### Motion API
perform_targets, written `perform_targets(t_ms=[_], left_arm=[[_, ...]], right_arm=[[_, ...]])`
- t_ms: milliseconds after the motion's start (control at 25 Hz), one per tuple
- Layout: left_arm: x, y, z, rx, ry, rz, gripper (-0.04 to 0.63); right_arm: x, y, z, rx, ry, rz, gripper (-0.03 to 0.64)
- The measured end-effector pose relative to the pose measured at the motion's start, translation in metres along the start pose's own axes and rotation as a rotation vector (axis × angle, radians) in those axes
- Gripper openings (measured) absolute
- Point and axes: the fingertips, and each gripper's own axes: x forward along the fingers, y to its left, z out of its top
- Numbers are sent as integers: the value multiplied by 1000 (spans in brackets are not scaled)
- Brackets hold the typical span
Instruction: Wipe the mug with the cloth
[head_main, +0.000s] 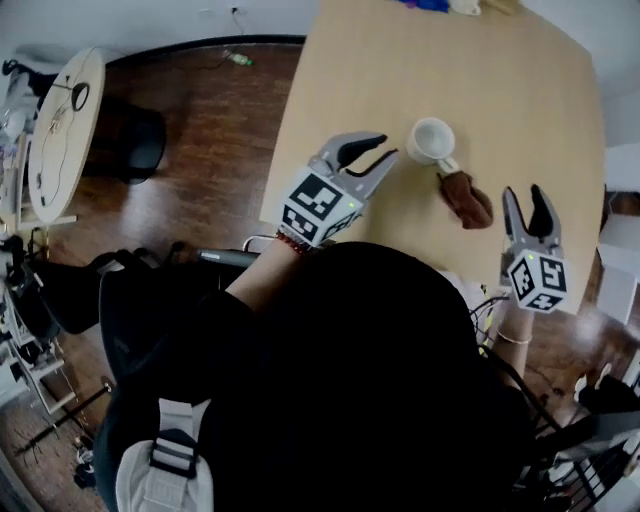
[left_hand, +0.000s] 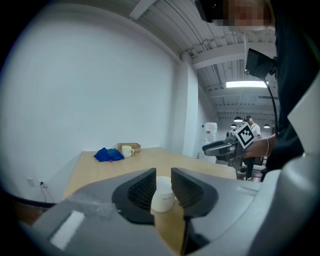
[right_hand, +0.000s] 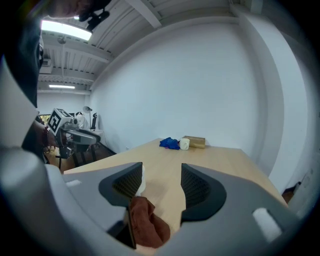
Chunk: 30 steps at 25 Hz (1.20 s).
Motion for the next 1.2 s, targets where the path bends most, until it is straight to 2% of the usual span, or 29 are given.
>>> perform_targets(t_ms=[120,240,360,480,640,720,840,1000,1200], left_arm=[[-13,4,-6,15,7,38,92],[-15,0,8,30,-35,48,92],[-17,-1,21,32,-74,37,92],[-20,4,20,27,-66,44,92],[-14,-3,15,4,-64,23,92],[-10,-6,14,-31,-85,10,92],[-19,6,11,-59,-46,44,92],[-12,11,20,-35,-41,27,92],[-4,6,23,-33,-42,28,92]], right_arm=[[-9,-20,-16,44,25,-15,242],[-14,-31,-17,69,17,-7,242],[-16,-27,-5,62,-4,12,242],[-4,-12,7,42,-20,67,242],[-6,-5,12,43,-25,94,242],[-1,-3,5,80,-36,118,242],[25,1,3,138,-69,179,242],[28,-4,20,146,-100,132,241],[25,-16,13,167,-101,124,241]])
